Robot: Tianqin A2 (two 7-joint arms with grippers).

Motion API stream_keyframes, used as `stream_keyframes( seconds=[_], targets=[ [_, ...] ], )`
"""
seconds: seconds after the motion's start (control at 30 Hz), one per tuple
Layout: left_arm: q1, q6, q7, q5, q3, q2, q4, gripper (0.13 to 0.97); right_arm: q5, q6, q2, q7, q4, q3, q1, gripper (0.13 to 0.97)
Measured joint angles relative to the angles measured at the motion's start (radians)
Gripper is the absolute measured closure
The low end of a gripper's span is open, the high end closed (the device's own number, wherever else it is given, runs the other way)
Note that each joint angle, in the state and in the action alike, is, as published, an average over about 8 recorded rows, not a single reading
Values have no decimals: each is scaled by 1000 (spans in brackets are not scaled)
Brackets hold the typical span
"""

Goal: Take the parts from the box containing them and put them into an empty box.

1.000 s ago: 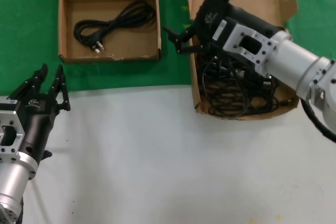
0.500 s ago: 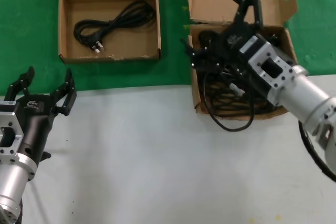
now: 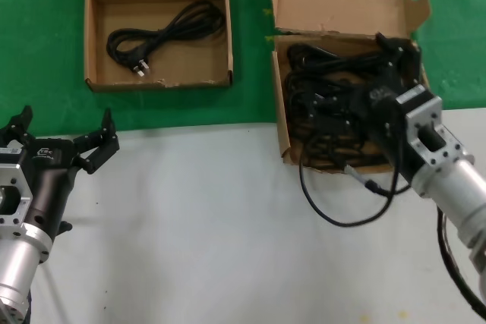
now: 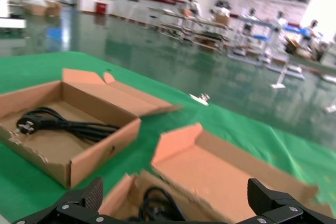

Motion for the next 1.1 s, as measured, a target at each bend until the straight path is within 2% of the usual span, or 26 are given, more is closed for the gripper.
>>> stream_keyframes(
  seconds=[0.1, 0.23, 0.5, 0.77, 1.1],
  targets=[
    [1, -1, 1, -1, -1, 0, 0, 271, 15, 24, -1, 23, 12, 17, -38, 129],
    [2, -3, 2, -2, -1, 0, 0, 271, 35, 55, -2, 54, 29, 40, -89, 129],
    [5, -6, 4, -5, -3, 0, 0, 169, 76, 119, -5, 116, 62, 86, -192, 129],
    [7, -8, 5, -7, -4, 0, 1, 136, 108, 170, -7, 166, 88, 123, -274, 129],
    [8, -8, 6, -7, -4, 0, 1, 132, 112, 176, -8, 172, 91, 128, -284, 129]
  ],
)
